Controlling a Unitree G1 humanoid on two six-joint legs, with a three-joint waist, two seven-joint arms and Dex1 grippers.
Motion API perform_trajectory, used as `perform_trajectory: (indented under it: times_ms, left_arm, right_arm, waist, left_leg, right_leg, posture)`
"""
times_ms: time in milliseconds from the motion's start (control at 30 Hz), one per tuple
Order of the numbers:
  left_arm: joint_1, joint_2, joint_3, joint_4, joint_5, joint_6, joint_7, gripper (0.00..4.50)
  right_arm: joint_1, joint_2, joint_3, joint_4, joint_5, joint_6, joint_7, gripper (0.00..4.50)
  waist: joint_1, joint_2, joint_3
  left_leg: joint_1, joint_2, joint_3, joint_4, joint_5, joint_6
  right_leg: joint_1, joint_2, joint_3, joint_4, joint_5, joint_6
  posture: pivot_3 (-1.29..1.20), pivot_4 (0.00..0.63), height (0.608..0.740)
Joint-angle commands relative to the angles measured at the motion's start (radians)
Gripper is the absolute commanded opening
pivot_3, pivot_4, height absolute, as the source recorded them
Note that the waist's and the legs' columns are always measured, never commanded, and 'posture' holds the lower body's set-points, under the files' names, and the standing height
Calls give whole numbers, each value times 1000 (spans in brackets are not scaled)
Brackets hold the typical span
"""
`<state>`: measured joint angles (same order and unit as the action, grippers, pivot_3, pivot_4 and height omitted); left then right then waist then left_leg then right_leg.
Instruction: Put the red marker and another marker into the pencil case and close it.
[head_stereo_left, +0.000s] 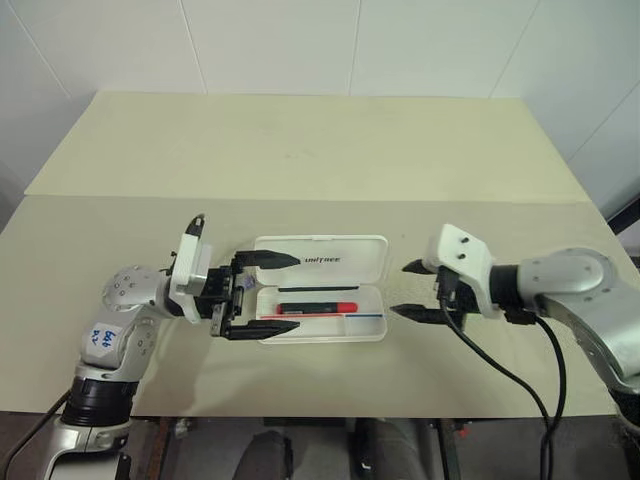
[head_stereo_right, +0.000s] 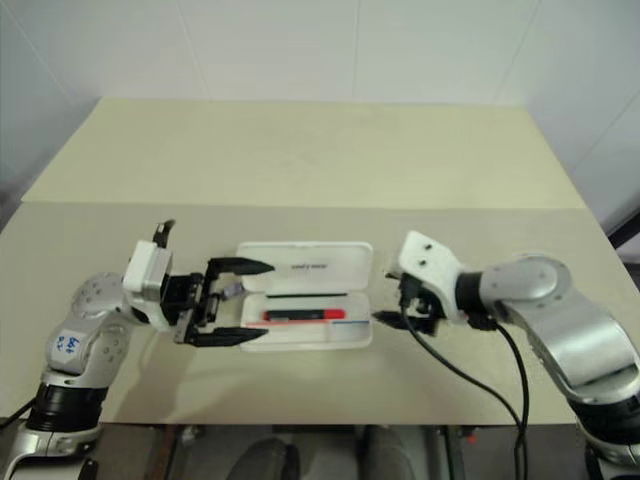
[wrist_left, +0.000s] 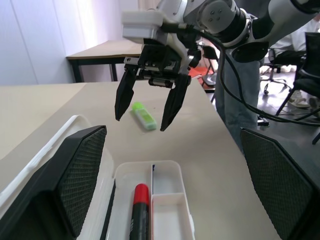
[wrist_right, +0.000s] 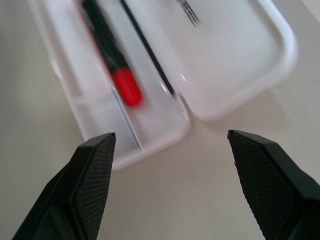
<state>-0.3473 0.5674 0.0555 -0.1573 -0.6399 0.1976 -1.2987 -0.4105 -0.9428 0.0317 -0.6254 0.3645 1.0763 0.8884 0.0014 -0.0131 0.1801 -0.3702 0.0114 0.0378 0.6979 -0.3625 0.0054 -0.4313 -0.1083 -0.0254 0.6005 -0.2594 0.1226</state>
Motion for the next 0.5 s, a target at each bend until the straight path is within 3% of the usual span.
perform_trajectory:
  times_ms: [33,233,500]
  left_arm:
    - [-24,-12,-14,-2,-13,-7,-14,4500]
    - [-53,-28,-33,31,-9,-14,-39,4500]
    - [-111,-61,-59,101,6,-28,-75,4500]
  right_arm:
    - [32,-27,-58,-25,-29,72,-91,3777]
    - [75,27,-111,-27,-68,187,-265,3777]
    - [118,36,-230,-42,-48,225,-309,3777]
  waist:
    - [0,0,0]
    - [-1,0,0]
    - [4,0,0]
  left_leg:
    - [0,0,0,0,0,0]
    - [1,0,0,1,0,0]
    - [0,0,0,1,1,0]
  right_leg:
    - [0,0,0,0,0,0]
    - [0,0,0,1,0,0]
    - [1,1,0,0,0,0]
  posture:
    - [0,150,740]
    - [0,150,740]
    - [0,150,740]
